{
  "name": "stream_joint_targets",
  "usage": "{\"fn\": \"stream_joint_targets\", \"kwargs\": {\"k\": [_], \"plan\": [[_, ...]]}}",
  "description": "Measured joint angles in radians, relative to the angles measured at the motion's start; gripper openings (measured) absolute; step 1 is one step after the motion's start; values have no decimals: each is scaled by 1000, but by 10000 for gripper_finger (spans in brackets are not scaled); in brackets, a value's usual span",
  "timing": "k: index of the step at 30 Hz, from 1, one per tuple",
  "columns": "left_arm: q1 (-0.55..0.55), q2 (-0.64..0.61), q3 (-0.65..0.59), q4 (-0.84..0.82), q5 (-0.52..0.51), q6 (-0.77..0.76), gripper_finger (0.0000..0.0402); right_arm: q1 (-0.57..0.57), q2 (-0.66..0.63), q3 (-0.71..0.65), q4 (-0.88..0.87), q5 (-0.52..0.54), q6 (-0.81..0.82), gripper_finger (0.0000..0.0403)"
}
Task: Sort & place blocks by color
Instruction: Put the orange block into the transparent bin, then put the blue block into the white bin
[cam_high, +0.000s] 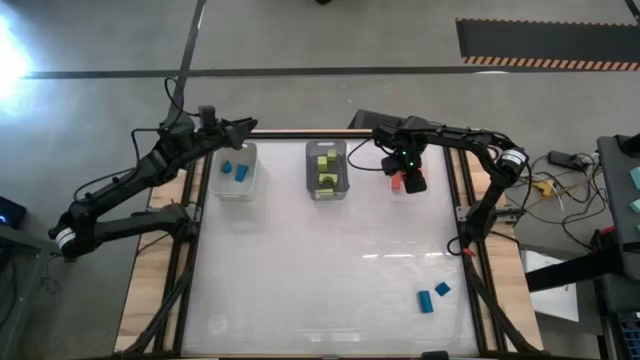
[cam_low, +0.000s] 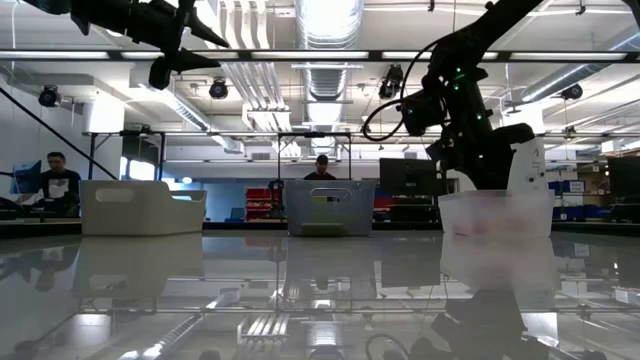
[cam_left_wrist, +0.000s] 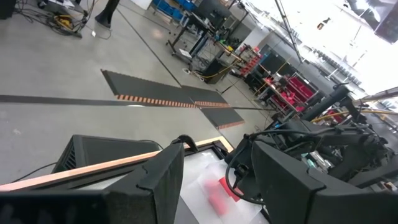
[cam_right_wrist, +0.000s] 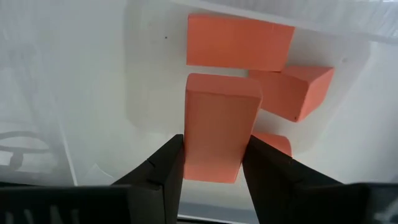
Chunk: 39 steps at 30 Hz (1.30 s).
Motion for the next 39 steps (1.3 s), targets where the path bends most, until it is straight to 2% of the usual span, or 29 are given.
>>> {"fn": "stream_joint_targets", "kwargs": {"k": [9, 18, 21, 24, 27, 32, 35, 39], "plan": [[0, -2, 0, 0, -1, 0, 173, 0, 0, 0, 7, 0, 54, 143], [-1, -3, 0, 0, -2, -1, 173, 0, 0, 0, 5, 0, 115, 217], [-2, -3, 0, 0, -2, -3, 173, 0, -1, 16, -8, 0, 179, 233], [-3, -3, 0, 0, -2, -23, 173, 1, -7, 54, -40, 0, 317, 242], [-3, -2, 0, 0, -2, -24, 173, 6, -12, 108, -105, -10, 536, 243], [-4, -2, 0, 0, -2, -24, 173, 22, -51, 174, -156, -155, 917, 231], [-5, -2, 0, 0, -2, -27, 173, 58, -98, 185, -140, -254, 1068, 224], [-10, 3, 0, 3, -1, -50, 173, 158, -181, 178, -91, -263, 1223, 219]]}}
